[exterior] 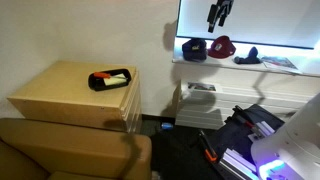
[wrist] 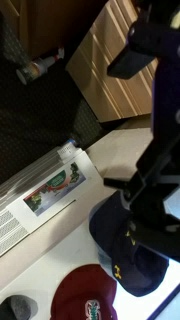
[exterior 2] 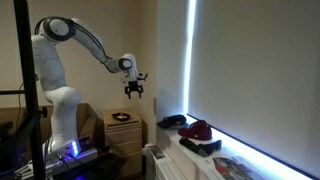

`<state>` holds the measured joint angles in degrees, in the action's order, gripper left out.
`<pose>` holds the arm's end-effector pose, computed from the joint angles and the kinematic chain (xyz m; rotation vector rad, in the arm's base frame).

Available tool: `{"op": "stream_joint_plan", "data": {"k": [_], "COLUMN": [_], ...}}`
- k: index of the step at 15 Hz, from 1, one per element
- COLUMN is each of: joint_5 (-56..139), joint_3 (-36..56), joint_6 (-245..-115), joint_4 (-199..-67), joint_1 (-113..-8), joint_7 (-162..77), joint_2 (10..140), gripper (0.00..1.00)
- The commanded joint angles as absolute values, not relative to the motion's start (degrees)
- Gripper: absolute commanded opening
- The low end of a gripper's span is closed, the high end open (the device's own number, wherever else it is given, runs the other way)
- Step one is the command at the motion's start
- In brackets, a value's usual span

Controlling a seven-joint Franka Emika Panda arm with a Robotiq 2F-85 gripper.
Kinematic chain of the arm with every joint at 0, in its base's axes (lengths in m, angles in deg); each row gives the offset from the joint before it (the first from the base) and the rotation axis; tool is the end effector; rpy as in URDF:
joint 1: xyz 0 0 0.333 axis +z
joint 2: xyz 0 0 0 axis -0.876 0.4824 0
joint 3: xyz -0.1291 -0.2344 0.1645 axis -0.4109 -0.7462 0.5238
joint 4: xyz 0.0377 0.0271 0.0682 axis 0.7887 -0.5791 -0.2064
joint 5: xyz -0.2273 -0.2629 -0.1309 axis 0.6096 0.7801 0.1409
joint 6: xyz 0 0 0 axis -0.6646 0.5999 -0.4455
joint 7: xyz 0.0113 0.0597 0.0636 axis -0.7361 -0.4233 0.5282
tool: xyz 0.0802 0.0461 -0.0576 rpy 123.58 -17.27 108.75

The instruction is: Open the topmost drawer

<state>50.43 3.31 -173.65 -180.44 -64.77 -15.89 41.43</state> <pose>0.4197 -0.1153 0.4287 2.9803 0.3875 0.0863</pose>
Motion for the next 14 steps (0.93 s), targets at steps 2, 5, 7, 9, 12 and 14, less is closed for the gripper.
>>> {"op": "stream_joint_plan", "data": {"k": [2, 5, 7, 9, 12, 14], "joint_5": [46.53, 31.70, 20.78, 10.46, 7.85, 7.22], "joint_3": [3.03, 2.84, 2.13, 5.31, 10.42, 12.52], "joint_6": [-175.60, -179.05, -181.80, -183.40, -182.07, -182.64], "joint_4": [-180.29, -182.04, -183.48, -183.14, -183.16, -183.00], "joint_1": [-64.65, -61.57, -56.54, -54.28, -57.21, -57.07], "joint_7": [-15.85, -13.76, -13.65, -13.41, -14.16, -14.82], "joint_2": [45.02, 51.28, 54.95, 59.67, 60.09, 61.70], "gripper": [1.00, 1.00, 1.00, 1.00, 1.00, 1.00]}}
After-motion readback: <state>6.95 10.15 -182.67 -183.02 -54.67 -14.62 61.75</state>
